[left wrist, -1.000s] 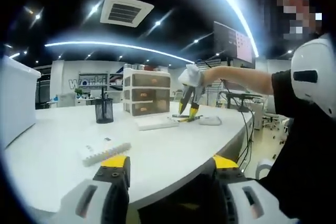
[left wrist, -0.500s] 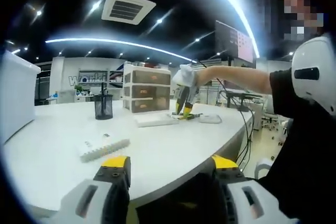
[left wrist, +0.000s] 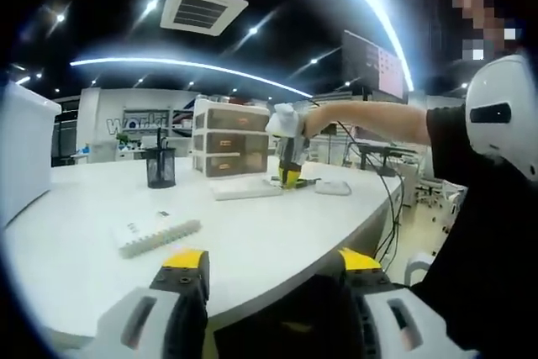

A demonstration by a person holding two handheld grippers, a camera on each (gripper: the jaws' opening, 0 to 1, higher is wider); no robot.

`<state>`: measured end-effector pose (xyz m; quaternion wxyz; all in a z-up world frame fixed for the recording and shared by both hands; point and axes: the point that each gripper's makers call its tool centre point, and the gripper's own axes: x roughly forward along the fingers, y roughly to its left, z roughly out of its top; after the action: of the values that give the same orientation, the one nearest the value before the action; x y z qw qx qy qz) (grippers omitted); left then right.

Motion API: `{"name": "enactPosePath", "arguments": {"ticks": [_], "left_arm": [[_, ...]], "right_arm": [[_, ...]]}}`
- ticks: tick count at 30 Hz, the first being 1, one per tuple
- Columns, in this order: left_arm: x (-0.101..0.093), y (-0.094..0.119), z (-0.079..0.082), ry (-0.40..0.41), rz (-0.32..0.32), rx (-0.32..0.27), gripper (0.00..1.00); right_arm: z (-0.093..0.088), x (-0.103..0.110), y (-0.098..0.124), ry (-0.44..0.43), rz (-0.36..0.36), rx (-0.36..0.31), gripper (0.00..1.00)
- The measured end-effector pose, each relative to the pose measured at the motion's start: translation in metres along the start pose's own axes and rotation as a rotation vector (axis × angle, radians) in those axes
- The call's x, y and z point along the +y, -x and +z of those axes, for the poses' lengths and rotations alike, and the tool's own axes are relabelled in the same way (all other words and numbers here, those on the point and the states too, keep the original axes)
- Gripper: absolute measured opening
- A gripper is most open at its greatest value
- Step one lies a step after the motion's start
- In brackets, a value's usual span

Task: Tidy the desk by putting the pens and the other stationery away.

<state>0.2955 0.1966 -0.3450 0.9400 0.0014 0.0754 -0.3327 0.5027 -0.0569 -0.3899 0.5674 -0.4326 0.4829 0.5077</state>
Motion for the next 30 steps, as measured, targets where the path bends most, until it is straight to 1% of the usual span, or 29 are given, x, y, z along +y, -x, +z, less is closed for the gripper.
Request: {"name": "enactPosePath", "arguments": {"ticks": [7, 9, 13, 16, 21, 26, 30], "left_arm": [[-0.009, -0.007, -0.002, -0.001, -0.031, 0.01, 0.6], [-0.011, -0.009, -0.001, -0.002, -0.038, 0.009, 0.6], [-0.016, -0.013, 0.001, -0.002, -0.05, 0.007, 0.59], [-0.019, -0.012, 0.005, -0.01, -0.059, 0.003, 0.59], [-0.015, -0.006, 0.01, -0.021, -0.041, -0.004, 0.59], [-0.018, -0.007, 0.015, -0.032, -0.045, -0.011, 0.59], [-0.022, -0.008, 0.018, -0.039, -0.056, -0.013, 0.59]], "right_arm": [[0.002, 0.002, 0.001, 0.023, -0.022, -0.009, 0.07], [0.002, 0.001, 0.001, -0.005, -0.021, -0.006, 0.07], [0.003, 0.0, 0.001, -0.005, -0.015, -0.001, 0.06], [0.003, 0.001, 0.001, 0.007, -0.019, -0.008, 0.06], [0.002, 0.004, 0.001, 0.042, -0.034, -0.024, 0.05], [-0.001, 0.005, 0.002, 0.061, -0.063, -0.027, 0.05], [-0.001, 0.003, 0.012, 0.055, -0.095, -0.06, 0.05]]}}
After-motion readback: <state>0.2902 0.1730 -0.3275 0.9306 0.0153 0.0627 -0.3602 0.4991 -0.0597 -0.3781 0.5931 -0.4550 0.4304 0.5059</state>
